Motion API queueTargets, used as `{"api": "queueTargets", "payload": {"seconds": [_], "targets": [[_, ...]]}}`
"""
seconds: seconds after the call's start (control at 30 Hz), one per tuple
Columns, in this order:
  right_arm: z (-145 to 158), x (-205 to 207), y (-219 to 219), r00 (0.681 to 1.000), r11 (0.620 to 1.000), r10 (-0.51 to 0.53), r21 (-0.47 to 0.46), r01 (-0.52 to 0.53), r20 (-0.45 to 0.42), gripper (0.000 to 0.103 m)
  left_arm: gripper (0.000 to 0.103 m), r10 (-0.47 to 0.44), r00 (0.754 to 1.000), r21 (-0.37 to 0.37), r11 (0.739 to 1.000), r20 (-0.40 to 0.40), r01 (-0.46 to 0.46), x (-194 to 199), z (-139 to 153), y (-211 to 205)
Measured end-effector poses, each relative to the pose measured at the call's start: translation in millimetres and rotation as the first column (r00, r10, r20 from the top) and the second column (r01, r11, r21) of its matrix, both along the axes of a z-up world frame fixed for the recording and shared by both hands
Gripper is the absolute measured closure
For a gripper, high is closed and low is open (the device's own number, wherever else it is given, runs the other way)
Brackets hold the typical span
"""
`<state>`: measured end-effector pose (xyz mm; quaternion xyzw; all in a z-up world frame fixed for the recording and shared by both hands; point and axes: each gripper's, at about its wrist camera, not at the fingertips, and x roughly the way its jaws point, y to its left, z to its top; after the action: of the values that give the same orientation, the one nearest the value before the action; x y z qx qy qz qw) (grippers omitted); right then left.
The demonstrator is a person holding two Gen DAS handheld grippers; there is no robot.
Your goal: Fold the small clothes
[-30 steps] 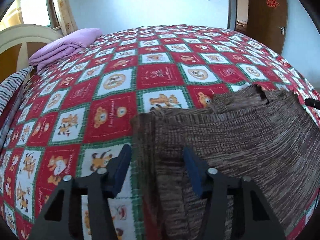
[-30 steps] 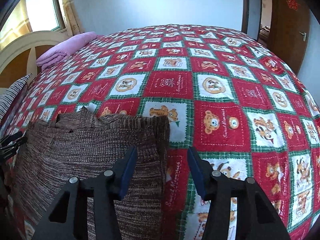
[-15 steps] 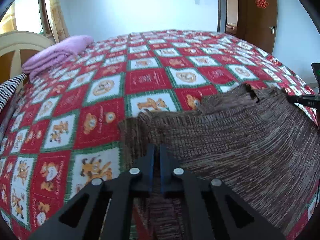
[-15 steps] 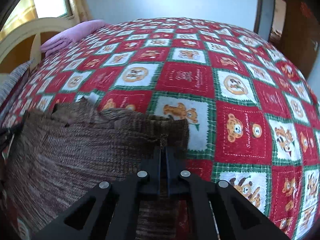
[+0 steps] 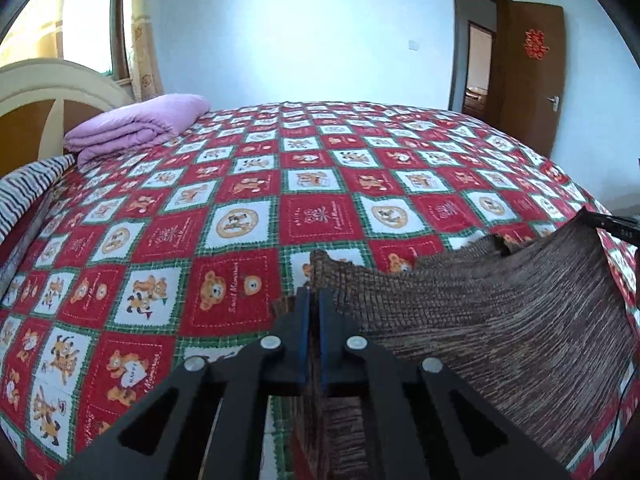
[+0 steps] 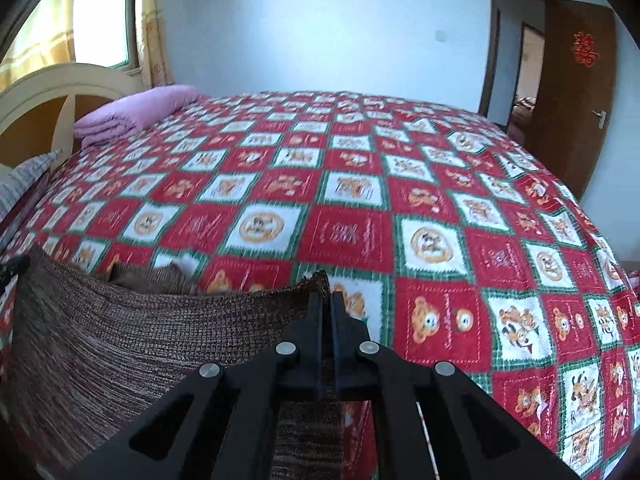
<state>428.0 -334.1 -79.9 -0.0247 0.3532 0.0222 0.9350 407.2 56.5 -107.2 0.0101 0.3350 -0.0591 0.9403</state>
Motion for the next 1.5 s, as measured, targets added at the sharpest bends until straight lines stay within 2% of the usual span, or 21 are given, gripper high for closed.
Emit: {"api": "queueTargets", "payload": {"seconds": [0.07, 0.2, 0.27, 0.3, 0.33, 0.4, 0.43, 0.47, 0.5, 0.53, 0.57, 0.63, 0.7, 0.8, 0.9, 1.0, 1.13, 1.23, 1.33, 1.43, 1.5], "targets": [[2, 1, -3, 1.0, 1.0, -0.019, 0.022, 0.019, 0.02, 0.101, 0.099, 0.011, 1.0, -0.024, 1.0, -0.008, -0.011, 1, -3, 4], [-17, 13, -2, 0.999, 0.999, -0.037, 0.003, 0.037, -0.03, 0.1, 0.099, 0.028, 0.998, 0.031, 0.999, -0.062, -0.026, 9, -24, 1], [-37, 27, -5, 0.992, 0.999, -0.038, 0.025, 0.042, -0.124, 0.1, 0.096, 0.036, 0.995, 0.05, 0.998, -0.094, -0.031, 13, -35, -1], [-44, 32, -7, 0.986, 0.998, -0.046, 0.032, 0.052, -0.16, 0.097, 0.091, 0.053, 0.991, 0.065, 0.997, -0.122, -0.045, 14, -41, -1], [-50, 35, -9, 0.981, 0.997, -0.065, 0.029, 0.071, -0.185, 0.092, 0.089, 0.064, 0.988, 0.068, 0.996, -0.139, -0.055, 14, -42, 0], [-47, 27, -12, 0.981, 0.995, -0.093, 0.015, 0.097, -0.171, 0.05, 0.079, 0.078, 0.986, 0.026, 0.997, -0.147, -0.075, 7, -36, 6], [-43, 21, -13, 0.983, 0.995, -0.094, 0.015, 0.097, -0.161, 0.046, 0.069, 0.081, 0.987, 0.012, 0.997, -0.142, -0.08, 1, -32, 8], [-37, 12, -13, 0.985, 0.996, -0.089, 0.015, 0.092, -0.145, 0.045, 0.064, 0.087, 0.987, 0.008, 0.996, -0.133, -0.087, -7, -27, 9], [-32, 3, -12, 0.988, 0.996, -0.082, 0.011, 0.084, -0.131, 0.045, 0.052, 0.088, 0.99, 0.011, 0.996, -0.11, -0.087, -20, -21, 9], [-24, -9, -9, 0.991, 0.997, -0.074, -0.001, 0.075, -0.107, 0.045, 0.045, 0.087, 0.992, 0.015, 0.996, -0.092, -0.086, -30, -18, 7], [-17, -23, -4, 0.994, 0.998, -0.06, -0.002, 0.06, -0.088, 0.045, 0.043, 0.086, 0.993, 0.019, 0.996, -0.077, -0.085, -40, -15, 6], [-10, -46, 7, 0.996, 0.999, 0.0, 0.045, 0.005, -0.09, 0.045, 0.042, 0.053, 0.996, 0.028, 0.998, -0.068, -0.051, -62, -14, -3], [-13, -71, 21, 0.992, 0.994, 0.076, 0.085, -0.068, -0.098, 0.045, 0.042, 0.051, 0.995, 0.084, 0.995, -0.086, -0.043, -80, -23, -14], [-31, -101, 42, 0.982, 0.99, 0.138, 0.051, -0.132, -0.13, 0.045, 0.042, 0.081, 0.986, 0.201, 0.978, -0.145, -0.051, -99, -47, -24], [-59, -126, 57, 0.97, 0.987, 0.158, -0.003, -0.161, -0.187, 0.045, 0.039, 0.108, 0.982, 0.222, 0.972, -0.152, -0.073, -118, -49, -20], [-62, -148, 69, 0.981, 0.986, 0.139, -0.078, -0.151, -0.137, 0.045, 0.038, 0.121, 0.979, 0.198, 0.976, -0.167, -0.087, -128, -53, -13], [-49, -147, 101, 0.962, 0.974, 0.227, 0.049, -0.222, -0.15, 0.045, 0.031, 0.138, 0.972, 0.183, 0.978, -0.191, -0.103, -134, -57, -7], [-49, -148, 141, 0.941, 0.952, 0.307, 0.049, -0.303, -0.146, 0.045, 0.031, 0.147, 0.972, 0.176, 0.978, -0.183, -0.115, -140, -59, -6], [-70, -154, 174, 0.905, 0.931, 0.365, 0.067, -0.359, -0.219, 0.045, 0.03, 0.144, 0.972, 0.167, 0.979, -0.187, -0.113, -145, -60, -4], [-77, -168, 185, 0.913, 0.926, 0.369, -0.015, -0.377, -0.174, 0.044, 0.03, 0.142, 0.974, 0.163, 0.98, -0.178, -0.113, -150, -61, -4], [-73, -170, 179, 0.911, 0.926, 0.373, 0.018, -0.376, -0.177, 0.044, 0.03, 0.143, 0.975, 0.142, 0.983, -0.172, -0.119, -150, -61, -1]]}}
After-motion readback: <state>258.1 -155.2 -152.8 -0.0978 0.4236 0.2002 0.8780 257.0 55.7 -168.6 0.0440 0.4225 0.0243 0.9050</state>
